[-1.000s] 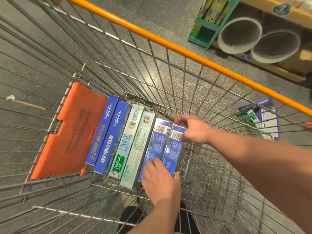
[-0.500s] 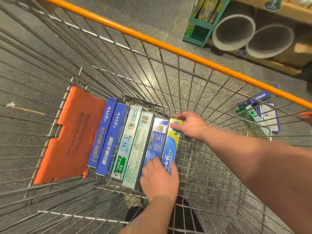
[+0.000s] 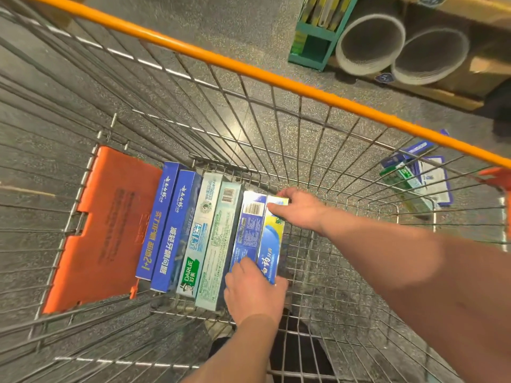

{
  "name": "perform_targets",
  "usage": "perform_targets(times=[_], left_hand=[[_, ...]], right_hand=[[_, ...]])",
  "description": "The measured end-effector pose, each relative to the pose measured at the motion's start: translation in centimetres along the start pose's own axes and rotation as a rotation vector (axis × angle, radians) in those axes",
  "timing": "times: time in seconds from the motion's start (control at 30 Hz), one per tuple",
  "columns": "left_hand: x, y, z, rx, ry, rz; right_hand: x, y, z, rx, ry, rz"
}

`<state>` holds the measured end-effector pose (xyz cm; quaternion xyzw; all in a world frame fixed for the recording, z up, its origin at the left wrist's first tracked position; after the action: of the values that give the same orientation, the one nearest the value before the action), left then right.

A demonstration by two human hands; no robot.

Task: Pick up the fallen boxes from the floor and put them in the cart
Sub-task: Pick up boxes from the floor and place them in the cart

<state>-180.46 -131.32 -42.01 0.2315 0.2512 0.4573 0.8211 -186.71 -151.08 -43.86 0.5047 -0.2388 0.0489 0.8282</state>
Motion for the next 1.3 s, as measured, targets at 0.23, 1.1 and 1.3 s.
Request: perform_targets(times=[0.23, 1.1, 1.3], left_hand=[[-0.1, -0.1, 0.0, 0.023, -0.077, -0.018], [0.0, 0.8, 0.2, -0.156, -0.069, -0.008], [0.1, 0.3, 1.0, -0.157, -0.062, 0.01]], right_hand=[[-0.4, 0.1, -0.3, 0.01, -0.082, -0.017], [2.9, -1.3, -1.0, -0.099, 0.006, 0.018], [3.3, -1.2, -0.8, -0.167, -0.053, 0.084]])
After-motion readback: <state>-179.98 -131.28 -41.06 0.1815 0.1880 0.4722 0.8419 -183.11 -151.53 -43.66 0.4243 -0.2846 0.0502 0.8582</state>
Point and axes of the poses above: each hand's wrist, its own y-axis away from the middle knuckle, its own z-axis out of the back of the hand, x = y × z, the point moved 6 cm from there along -y, towards the middle knuckle, and after that the axes turned 4 degrees about -y, right-handed, at the moved point
